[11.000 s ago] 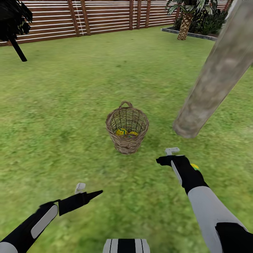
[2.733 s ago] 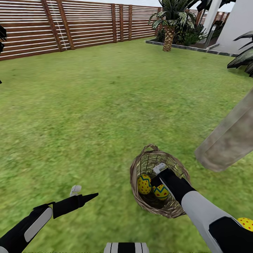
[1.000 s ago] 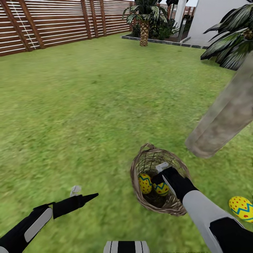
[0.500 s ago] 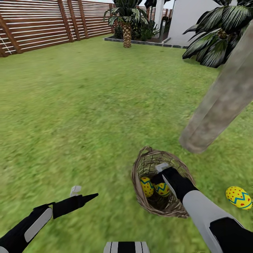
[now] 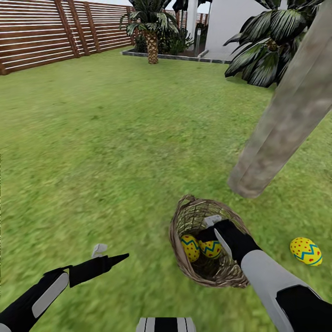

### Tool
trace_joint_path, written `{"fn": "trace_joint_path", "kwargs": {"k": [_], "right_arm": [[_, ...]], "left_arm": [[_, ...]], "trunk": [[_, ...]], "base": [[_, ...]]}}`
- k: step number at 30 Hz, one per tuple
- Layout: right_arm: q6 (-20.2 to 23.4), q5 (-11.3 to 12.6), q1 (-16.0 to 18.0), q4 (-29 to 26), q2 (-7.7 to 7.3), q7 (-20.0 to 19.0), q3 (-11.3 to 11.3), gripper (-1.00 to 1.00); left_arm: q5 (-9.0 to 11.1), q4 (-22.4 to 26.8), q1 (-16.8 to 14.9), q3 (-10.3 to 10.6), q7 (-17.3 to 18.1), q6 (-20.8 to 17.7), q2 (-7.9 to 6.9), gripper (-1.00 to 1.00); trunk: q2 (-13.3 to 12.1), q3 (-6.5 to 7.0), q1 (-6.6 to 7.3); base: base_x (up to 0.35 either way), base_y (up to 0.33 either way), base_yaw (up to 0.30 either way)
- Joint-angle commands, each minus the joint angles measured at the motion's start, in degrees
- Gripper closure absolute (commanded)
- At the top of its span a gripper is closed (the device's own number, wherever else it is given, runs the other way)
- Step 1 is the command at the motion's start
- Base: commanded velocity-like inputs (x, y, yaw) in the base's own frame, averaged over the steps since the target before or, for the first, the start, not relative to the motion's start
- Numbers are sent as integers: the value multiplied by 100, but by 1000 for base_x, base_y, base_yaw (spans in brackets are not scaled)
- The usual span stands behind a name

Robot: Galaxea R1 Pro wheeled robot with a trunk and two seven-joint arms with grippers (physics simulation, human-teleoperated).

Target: Take the three Easter eggs out of the wicker basket on the lawn in the garden, then place them on the lawn next to a single tree (choose any tree) so that all three eggs are next to the same tree and none are left in the basket.

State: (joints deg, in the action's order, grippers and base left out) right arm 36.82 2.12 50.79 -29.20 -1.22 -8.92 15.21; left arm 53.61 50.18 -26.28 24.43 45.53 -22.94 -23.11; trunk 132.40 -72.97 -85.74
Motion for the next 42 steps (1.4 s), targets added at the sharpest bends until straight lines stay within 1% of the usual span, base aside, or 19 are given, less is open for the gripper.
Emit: {"fn": "trace_joint_path", "kwargs": {"k": [1,5,10,11,12,13,16,18,27,30,32,36,42], "right_arm": [[0,50,-1,1,-5,2,0,-100],[0,150,-6,2,-17,4,4,-100],[-4,166,-8,76,-19,5,-8,-100],[-6,166,-8,132,-19,6,-57,-100],[-7,166,-8,182,-19,11,-157,-100],[-8,162,-8,227,-17,18,-388,-100],[-8,134,-8,271,-11,35,-848,-100],[-9,124,-8,279,-16,38,-952,-100],[-9,141,-8,296,-26,47,-1068,-100],[-9,144,-8,300,-27,48,-1192,-100],[-10,146,-8,297,-27,49,-1337,-100],[-9,148,-8,297,-24,49,-1534,-100],[-12,149,-12,301,-30,49,-1621,-100]], "left_arm": [[0,0,0,0,0,0,0,-100],[0,0,0,0,0,0,3,-100],[0,-3,0,8,0,0,6,-100],[0,-3,0,7,0,0,7,-100],[0,-2,0,7,0,0,8,-100],[0,-1,0,8,0,0,8,-100],[0,-5,0,5,0,0,8,-100],[0,-6,0,7,0,1,8,-100],[-8,-5,0,9,-1,7,7,-100],[-2,-4,0,8,0,8,5,-100],[-1,-2,0,9,0,9,7,-100],[-1,-5,0,9,0,9,1,-100],[0,-3,0,0,9,9,0,-100]], "trunk": [[0,0,0],[0,0,0],[0,0,0],[0,0,0],[0,0,0],[0,0,0],[0,0,0],[0,0,0],[0,0,0],[0,0,0],[0,0,0],[0,0,0],[0,0,0]], "base": [[1,203,-4],[0,247,-1],[0,229,0],[0,100,0],[6,106,0],[51,157,0],[106,168,0],[63,79,0],[68,49,0],[21,14,0],[6,4,0],[81,59,0],[61,50,0]]}}
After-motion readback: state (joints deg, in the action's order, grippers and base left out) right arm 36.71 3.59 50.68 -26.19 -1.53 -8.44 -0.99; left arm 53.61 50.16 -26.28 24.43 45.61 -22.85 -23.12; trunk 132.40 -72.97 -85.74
